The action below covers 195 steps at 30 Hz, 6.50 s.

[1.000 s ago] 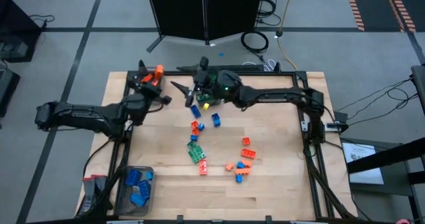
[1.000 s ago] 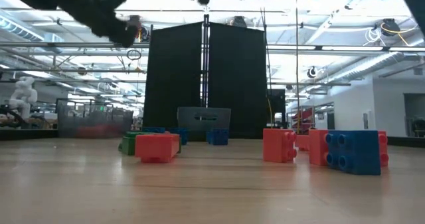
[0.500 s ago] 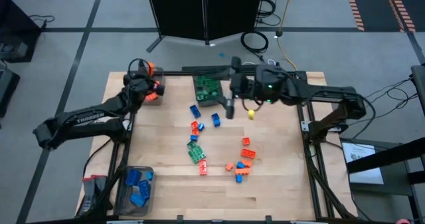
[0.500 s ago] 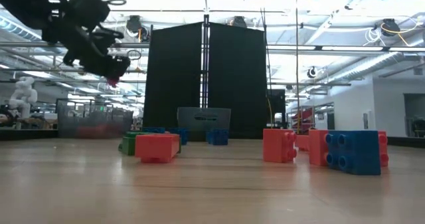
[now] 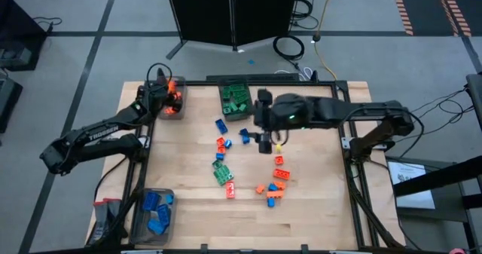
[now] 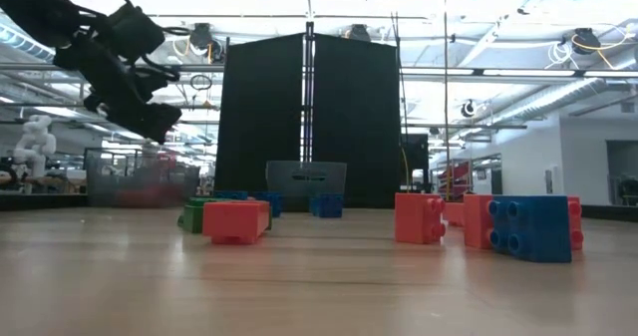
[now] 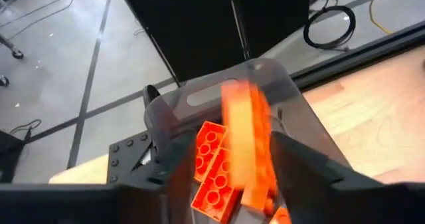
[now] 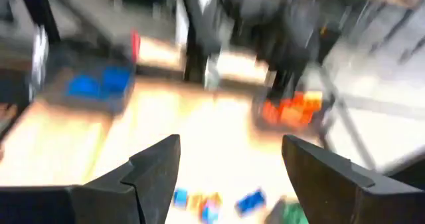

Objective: Sort blocks
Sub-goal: Put the orange game piece into the top left black transparent bin

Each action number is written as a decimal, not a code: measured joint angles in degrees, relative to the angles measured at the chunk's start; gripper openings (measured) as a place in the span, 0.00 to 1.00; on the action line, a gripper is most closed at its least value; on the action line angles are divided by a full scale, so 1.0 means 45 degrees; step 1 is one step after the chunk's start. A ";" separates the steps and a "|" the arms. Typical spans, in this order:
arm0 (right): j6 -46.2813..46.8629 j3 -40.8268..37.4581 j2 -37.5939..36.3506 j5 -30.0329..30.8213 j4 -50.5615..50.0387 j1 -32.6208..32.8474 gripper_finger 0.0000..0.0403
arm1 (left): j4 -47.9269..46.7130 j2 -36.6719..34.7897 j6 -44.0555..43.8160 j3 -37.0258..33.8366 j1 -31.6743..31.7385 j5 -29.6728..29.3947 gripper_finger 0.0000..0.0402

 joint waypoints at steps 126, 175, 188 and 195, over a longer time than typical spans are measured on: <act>-0.1838 0.0060 0.6506 -0.1037 -0.3914 0.3122 0.44 | -0.0009 -0.1093 0.0752 0.0005 -1.0302 0.6471 0.69; -0.4022 0.0128 0.8240 -0.1031 -0.4301 0.2968 0.19 | -0.0305 -0.1093 0.0956 0.0005 -1.0302 0.6461 0.69; -0.3322 0.1041 0.6691 0.1039 0.1545 0.1238 0.19 | -0.0142 -0.1412 0.0633 -0.0005 -1.0285 0.1371 0.69; -0.4800 0.1040 0.6263 0.1022 0.5383 -0.0015 0.19 | 0.0768 -0.2724 0.1737 -0.0005 -1.0287 0.1827 0.69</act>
